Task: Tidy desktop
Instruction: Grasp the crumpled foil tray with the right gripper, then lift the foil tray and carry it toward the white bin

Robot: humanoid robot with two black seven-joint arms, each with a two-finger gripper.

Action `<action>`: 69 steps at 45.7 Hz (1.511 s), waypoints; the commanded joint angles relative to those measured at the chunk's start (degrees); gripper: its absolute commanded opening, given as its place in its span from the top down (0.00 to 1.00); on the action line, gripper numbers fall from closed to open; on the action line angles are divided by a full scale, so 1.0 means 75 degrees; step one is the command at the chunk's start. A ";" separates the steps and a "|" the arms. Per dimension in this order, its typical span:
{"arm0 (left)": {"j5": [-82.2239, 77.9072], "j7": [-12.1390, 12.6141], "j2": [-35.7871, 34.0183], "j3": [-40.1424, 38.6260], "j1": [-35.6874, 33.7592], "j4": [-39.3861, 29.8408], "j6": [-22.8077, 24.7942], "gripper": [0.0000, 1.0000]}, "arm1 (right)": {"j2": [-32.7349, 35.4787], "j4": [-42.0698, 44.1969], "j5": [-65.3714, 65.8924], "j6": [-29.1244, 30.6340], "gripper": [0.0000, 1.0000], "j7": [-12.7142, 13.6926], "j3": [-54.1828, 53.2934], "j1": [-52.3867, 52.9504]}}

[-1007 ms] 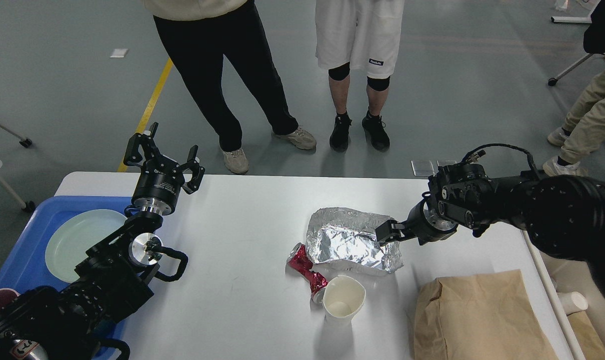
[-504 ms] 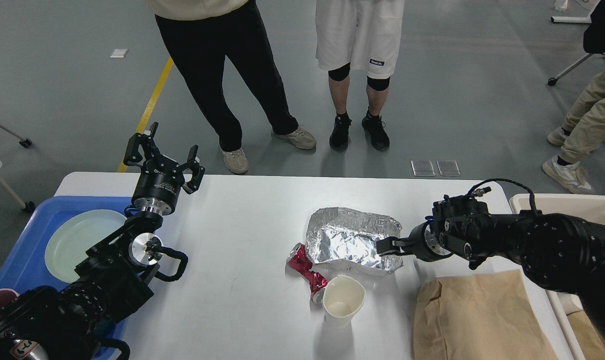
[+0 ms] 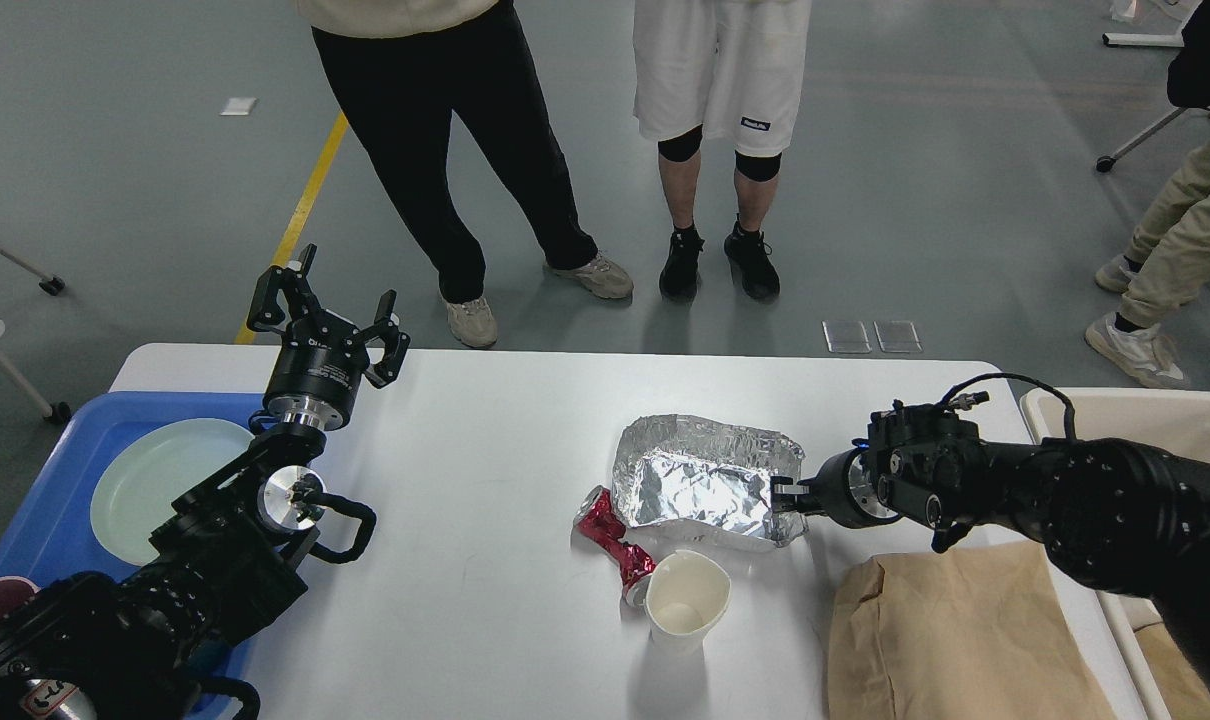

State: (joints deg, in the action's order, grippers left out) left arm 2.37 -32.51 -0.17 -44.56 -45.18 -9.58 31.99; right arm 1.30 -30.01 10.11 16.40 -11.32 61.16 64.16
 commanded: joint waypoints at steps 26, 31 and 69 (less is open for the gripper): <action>0.0000 -0.0001 0.0000 0.0000 0.0000 0.0000 0.0000 0.03 | 0.0611 -0.0265 -0.0469 0.1666 1.00 0.0010 0.0142 0.1135; 0.0000 -0.0001 -0.0001 0.0000 0.0000 0.0000 0.0000 0.03 | 0.0892 -0.0277 -0.0457 0.3283 1.00 0.0010 0.0201 0.2084; 0.0000 -0.0001 0.0000 0.0000 0.0000 0.0000 0.0000 0.03 | 0.3082 -0.0570 -0.0340 0.5068 1.00 0.0010 0.2650 0.6234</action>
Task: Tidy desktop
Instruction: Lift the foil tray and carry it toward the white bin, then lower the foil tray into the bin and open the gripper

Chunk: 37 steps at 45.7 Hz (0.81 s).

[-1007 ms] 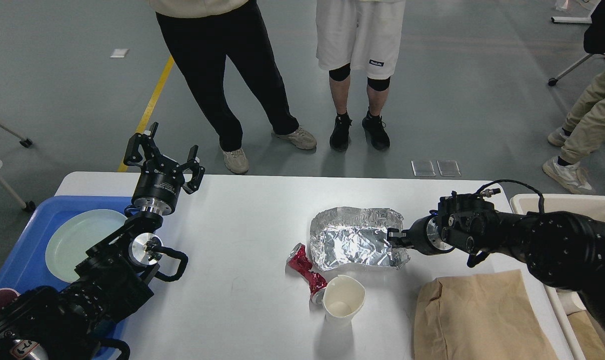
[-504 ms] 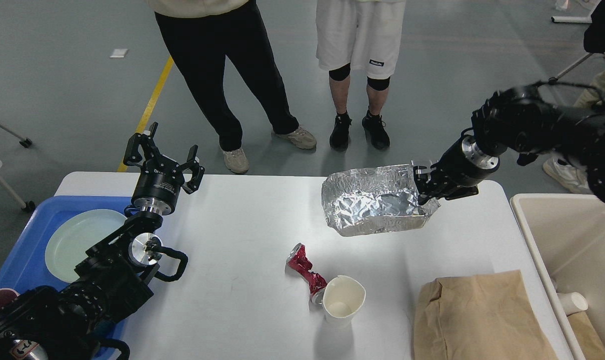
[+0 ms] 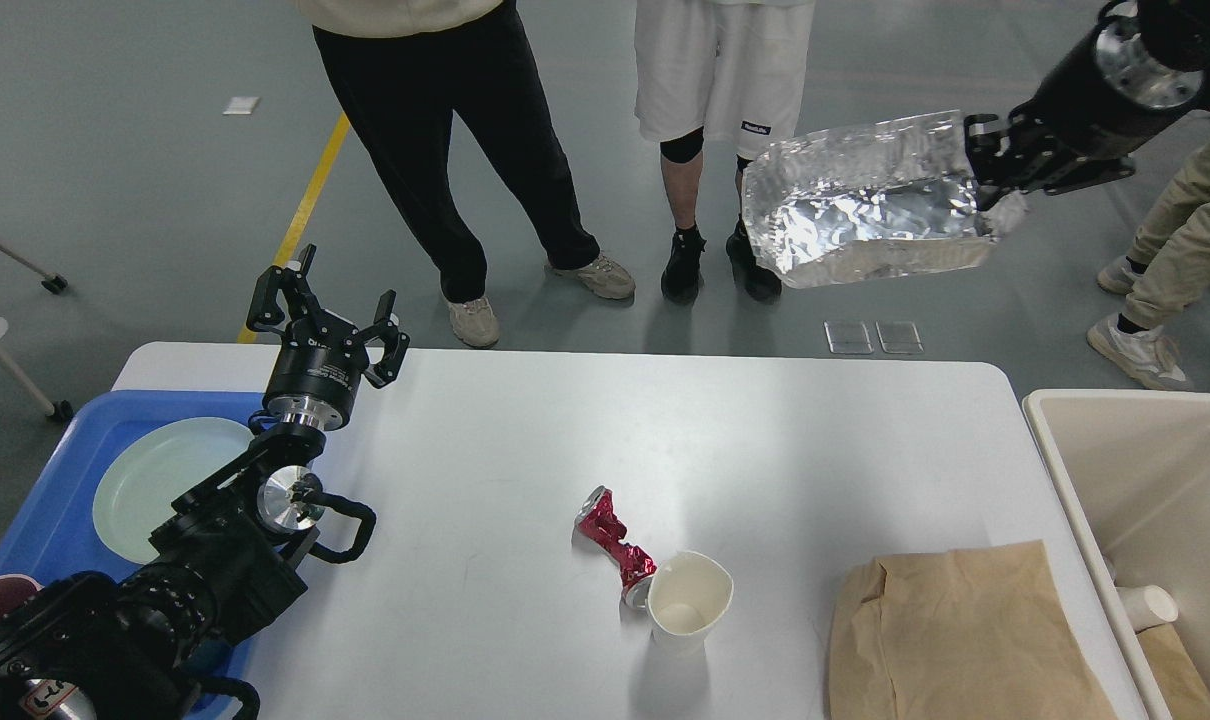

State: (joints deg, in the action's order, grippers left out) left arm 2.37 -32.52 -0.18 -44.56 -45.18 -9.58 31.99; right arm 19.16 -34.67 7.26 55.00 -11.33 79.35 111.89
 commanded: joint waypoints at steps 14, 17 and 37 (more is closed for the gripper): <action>0.0000 0.0012 0.0001 0.0000 0.0000 0.0000 0.0000 0.03 | 0.2812 0.0053 -0.0042 -0.2081 1.00 0.0011 0.0378 -0.1265; 0.0000 0.0000 0.0001 0.0000 0.0000 0.0000 0.0000 0.03 | 0.3152 0.0053 -0.0042 -0.2773 1.00 0.0011 0.0343 -0.1616; 0.0000 0.0001 0.0001 0.0000 0.0000 0.0000 0.0000 0.03 | 0.4090 0.0182 -0.0159 -0.7895 1.00 -0.0036 -0.1859 -0.5658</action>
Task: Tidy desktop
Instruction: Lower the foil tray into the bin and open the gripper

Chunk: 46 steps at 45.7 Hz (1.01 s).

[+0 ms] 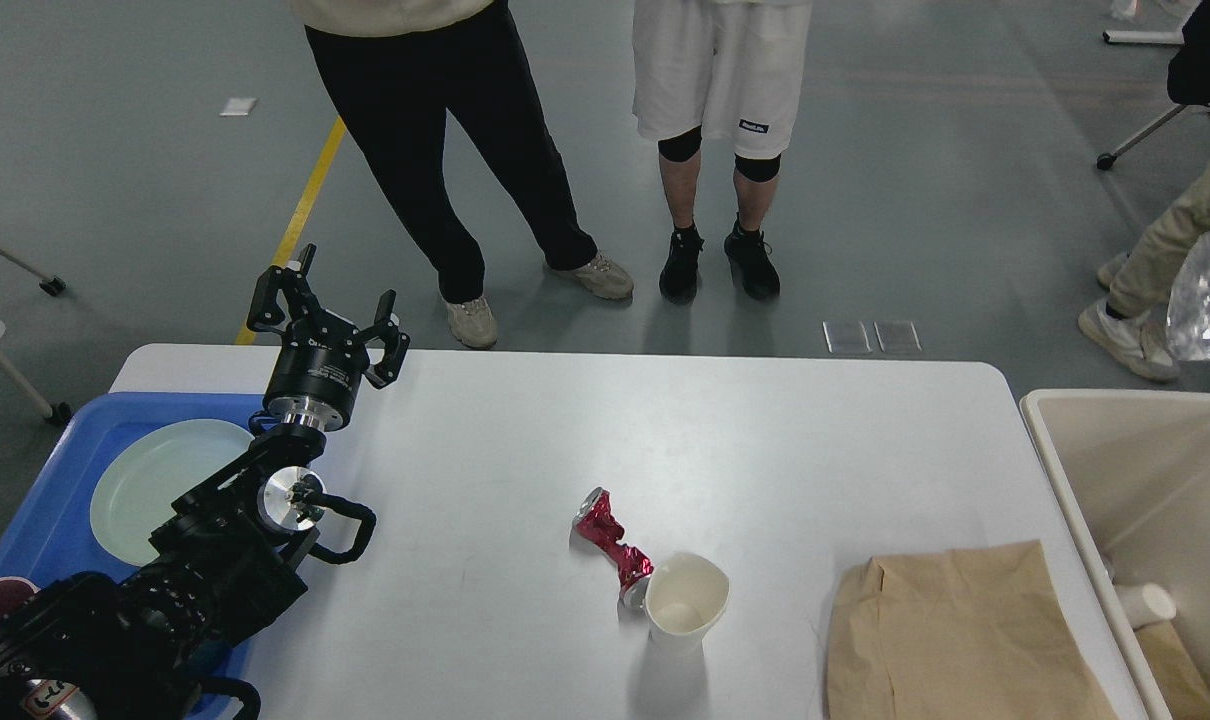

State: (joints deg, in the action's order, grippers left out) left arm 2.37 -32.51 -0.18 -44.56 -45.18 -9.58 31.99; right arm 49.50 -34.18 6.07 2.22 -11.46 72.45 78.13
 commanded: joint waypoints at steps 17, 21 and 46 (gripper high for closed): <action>0.0001 -0.0001 0.0000 0.0000 0.0000 0.0000 0.0000 0.03 | -0.0284 0.1006 -0.0001 -0.1386 1.00 -0.0054 -0.3402 -0.3994; 0.0001 0.0011 0.0000 0.0000 0.0000 0.0000 0.0000 0.03 | -0.0343 0.1217 0.0011 -0.1386 0.96 -0.0054 -0.3590 -0.4265; 0.0001 -0.0001 0.0000 0.0000 0.0000 0.0000 0.0000 0.03 | -0.0507 0.1242 0.0022 -0.1257 0.00 -0.0054 -0.3602 -0.4476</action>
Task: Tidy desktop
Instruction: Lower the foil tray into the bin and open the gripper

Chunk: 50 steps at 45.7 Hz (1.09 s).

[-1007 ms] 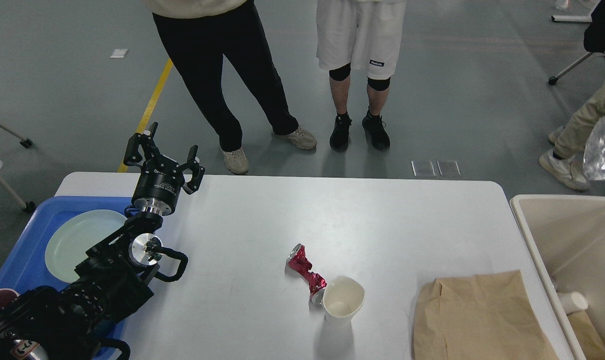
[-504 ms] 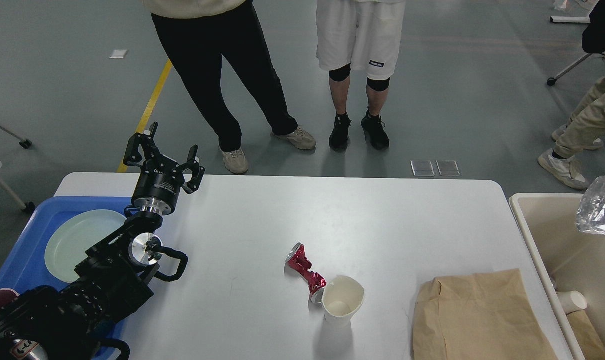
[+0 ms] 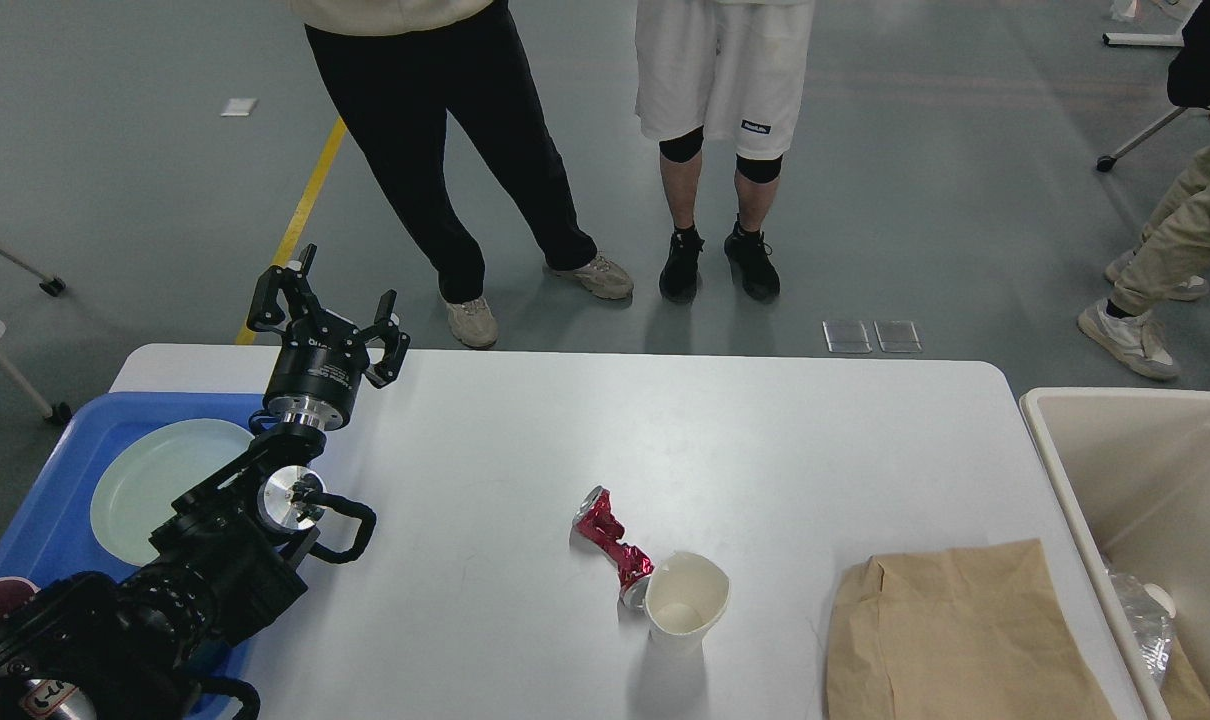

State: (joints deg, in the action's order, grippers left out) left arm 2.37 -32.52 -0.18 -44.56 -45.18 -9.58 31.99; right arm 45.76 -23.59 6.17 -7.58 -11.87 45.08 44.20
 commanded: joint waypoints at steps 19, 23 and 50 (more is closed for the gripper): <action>0.0000 0.0001 0.0001 0.0000 0.0000 0.0000 0.0000 0.03 | 0.0074 -0.0816 0.0115 0.1198 0.00 -0.0012 0.1676 0.2285; 0.0000 0.0001 0.0001 0.0000 0.0000 0.0000 0.0000 0.03 | 0.0016 -0.1037 0.0173 0.1256 0.00 -0.0012 0.2121 0.2906; 0.0000 0.0001 0.0001 0.0000 0.0000 0.0000 0.0000 0.03 | -0.1659 -0.1519 0.1169 0.5826 0.00 0.0059 0.3610 0.7512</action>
State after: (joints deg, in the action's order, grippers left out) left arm 2.37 -32.47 -0.19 -44.56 -45.18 -9.58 31.99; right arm 36.58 -34.97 12.76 32.36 -11.35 71.81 95.95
